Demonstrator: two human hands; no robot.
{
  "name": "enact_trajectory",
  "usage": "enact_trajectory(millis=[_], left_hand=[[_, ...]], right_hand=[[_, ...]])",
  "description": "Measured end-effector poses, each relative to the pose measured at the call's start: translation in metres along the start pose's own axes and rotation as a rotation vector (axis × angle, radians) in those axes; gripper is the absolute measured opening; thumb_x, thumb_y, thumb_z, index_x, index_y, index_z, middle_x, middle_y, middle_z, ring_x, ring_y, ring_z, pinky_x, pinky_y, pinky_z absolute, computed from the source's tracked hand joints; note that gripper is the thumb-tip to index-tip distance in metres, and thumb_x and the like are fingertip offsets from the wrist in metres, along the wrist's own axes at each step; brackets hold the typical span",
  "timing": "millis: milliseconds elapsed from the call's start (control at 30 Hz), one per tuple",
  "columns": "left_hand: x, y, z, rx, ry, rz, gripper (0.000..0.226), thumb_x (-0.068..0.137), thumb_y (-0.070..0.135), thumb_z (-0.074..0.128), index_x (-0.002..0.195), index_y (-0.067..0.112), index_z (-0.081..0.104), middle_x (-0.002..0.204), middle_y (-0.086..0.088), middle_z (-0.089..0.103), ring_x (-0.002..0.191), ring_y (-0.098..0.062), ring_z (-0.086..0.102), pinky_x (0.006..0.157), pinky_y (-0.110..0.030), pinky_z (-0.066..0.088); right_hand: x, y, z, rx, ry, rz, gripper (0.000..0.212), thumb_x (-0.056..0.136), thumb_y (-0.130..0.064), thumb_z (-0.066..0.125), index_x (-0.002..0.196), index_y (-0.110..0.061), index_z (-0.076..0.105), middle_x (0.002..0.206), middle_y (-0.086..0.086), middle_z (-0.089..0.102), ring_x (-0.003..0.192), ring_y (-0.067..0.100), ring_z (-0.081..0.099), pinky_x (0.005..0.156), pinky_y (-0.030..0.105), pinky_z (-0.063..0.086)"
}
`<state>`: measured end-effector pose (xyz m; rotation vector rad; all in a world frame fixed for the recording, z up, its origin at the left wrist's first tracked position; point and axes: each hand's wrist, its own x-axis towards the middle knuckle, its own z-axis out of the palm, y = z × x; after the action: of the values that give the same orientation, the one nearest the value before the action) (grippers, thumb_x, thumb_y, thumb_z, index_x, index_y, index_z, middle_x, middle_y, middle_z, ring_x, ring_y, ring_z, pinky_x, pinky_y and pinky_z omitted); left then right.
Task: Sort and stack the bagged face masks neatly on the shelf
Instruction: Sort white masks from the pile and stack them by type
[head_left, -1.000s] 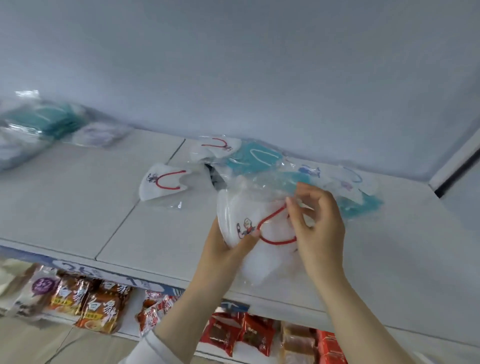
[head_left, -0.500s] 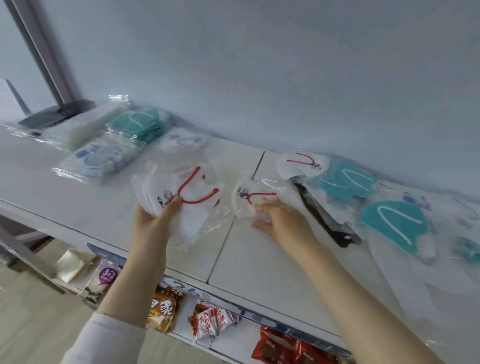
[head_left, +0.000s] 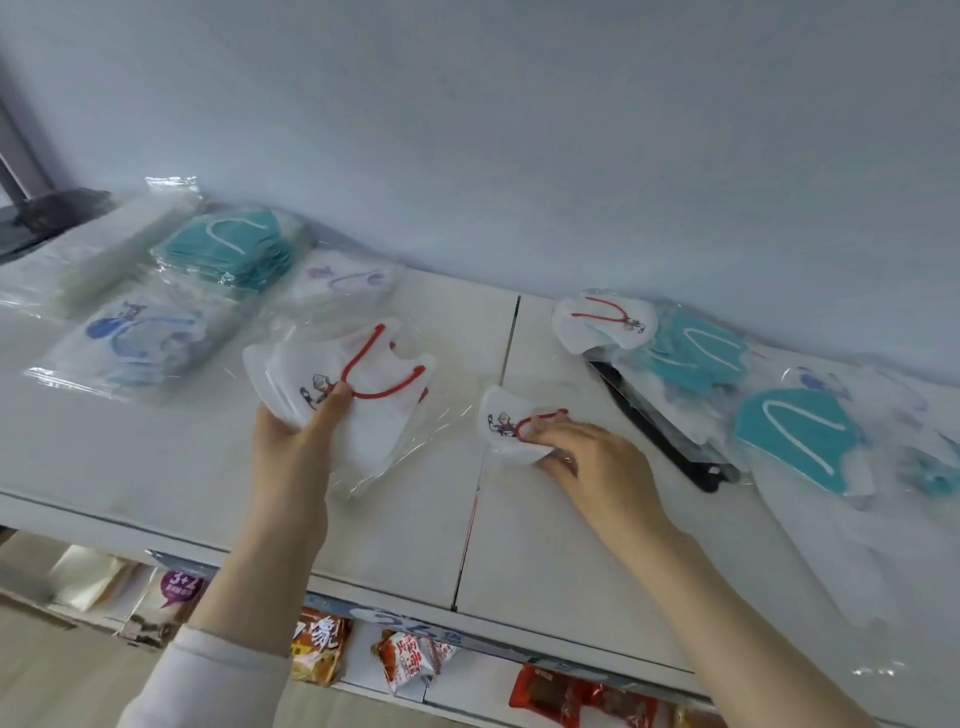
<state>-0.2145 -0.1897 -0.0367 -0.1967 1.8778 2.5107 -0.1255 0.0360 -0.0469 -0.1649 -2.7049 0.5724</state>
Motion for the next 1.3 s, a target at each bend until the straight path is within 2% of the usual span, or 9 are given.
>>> enact_trajectory(millis=[133,300,467,600,733,833,967,1133,1300], left_hand=[[0.007,0.005,-0.007,0.012,-0.004,0.018,0.039,0.089,0.011,0.062,0.127,0.01,0.054,0.112,-0.008,0.066,0.1,-0.021,0.065,0.08,-0.031,0.053],[-0.018,0.003,0.033,0.035,-0.285,0.008,0.035,0.079,0.019,0.064,0.112,0.008,0.061,0.095,-0.005,0.073,0.084,-0.017,0.07,0.066,-0.023,0.056],[-0.029,0.001,0.065,0.023,-0.495,-0.005,0.043,0.083,0.041,0.061,0.114,0.011,0.062,0.102,-0.001,0.073,0.095,-0.015,0.069,0.074,-0.022,0.055],[-0.015,0.001,0.074,0.087,-0.403,0.023,0.022,0.088,0.019,0.059,0.108,0.012,0.065,0.091,0.003,0.075,0.086,-0.011,0.071,0.065,-0.017,0.053],[0.002,0.001,0.074,0.076,-0.336,0.008,0.025,0.089,0.019,0.059,0.112,0.011,0.064,0.099,-0.004,0.074,0.092,-0.02,0.07,0.074,-0.027,0.057],[0.006,-0.001,0.077,0.072,-0.326,-0.006,0.023,0.09,0.018,0.058,0.112,0.012,0.064,0.1,-0.005,0.074,0.093,-0.021,0.07,0.077,-0.031,0.056],[0.01,-0.002,0.075,0.054,-0.296,0.012,0.018,0.089,0.018,0.058,0.106,0.016,0.065,0.095,-0.001,0.074,0.09,-0.017,0.071,0.072,-0.026,0.057],[0.013,0.002,0.077,0.002,-0.181,0.079,0.023,0.091,0.016,0.058,0.114,0.013,0.062,0.089,0.007,0.072,0.075,0.0,0.068,0.059,-0.013,0.051],[0.016,0.004,0.078,-0.05,-0.137,0.099,0.029,0.092,0.015,0.058,0.12,0.01,0.059,0.085,0.011,0.073,0.077,0.0,0.068,0.062,-0.012,0.051]], right_hand=[[0.0,0.006,-0.023,0.426,0.223,0.24,0.016,0.087,-0.014,0.062,0.102,-0.014,0.067,0.076,-0.02,0.062,0.073,-0.007,0.06,0.066,0.003,0.041],[0.007,-0.018,-0.04,0.221,0.039,-0.294,0.041,0.088,-0.046,0.048,0.126,-0.031,0.056,0.135,-0.023,0.049,0.134,0.005,0.037,0.105,0.016,0.032],[0.017,-0.014,-0.039,-0.034,-0.122,-0.412,0.059,0.091,-0.059,0.031,0.14,-0.027,0.04,0.151,-0.012,0.031,0.142,0.006,0.017,0.11,0.03,0.028],[0.05,0.014,-0.056,0.316,-0.144,-0.221,0.042,0.091,-0.039,0.054,0.13,-0.026,0.052,0.145,-0.021,0.03,0.138,-0.007,0.017,0.114,0.024,0.023],[0.107,0.071,-0.072,-0.13,-0.187,0.199,0.073,0.083,-0.045,0.062,0.145,-0.022,0.03,0.156,-0.004,0.017,0.143,0.013,0.015,0.113,0.039,0.025],[0.122,0.096,-0.066,-0.217,-0.357,0.325,0.066,0.081,-0.047,0.065,0.138,-0.022,0.042,0.137,0.004,0.051,0.121,0.027,0.051,0.097,0.038,0.043],[0.113,0.106,-0.071,-0.049,0.014,0.245,0.026,0.088,-0.032,0.061,0.104,-0.014,0.07,0.099,0.003,0.072,0.09,0.024,0.067,0.08,0.033,0.051],[0.069,0.067,-0.109,-0.111,0.484,0.016,0.032,0.092,-0.033,0.052,0.084,-0.006,0.068,0.077,0.009,0.072,0.062,0.027,0.066,0.054,0.035,0.054],[0.007,0.002,-0.054,-0.337,-0.164,-0.268,0.04,0.088,-0.048,0.042,0.087,-0.02,0.07,0.104,-0.005,0.071,0.084,0.011,0.068,0.061,0.027,0.056]])
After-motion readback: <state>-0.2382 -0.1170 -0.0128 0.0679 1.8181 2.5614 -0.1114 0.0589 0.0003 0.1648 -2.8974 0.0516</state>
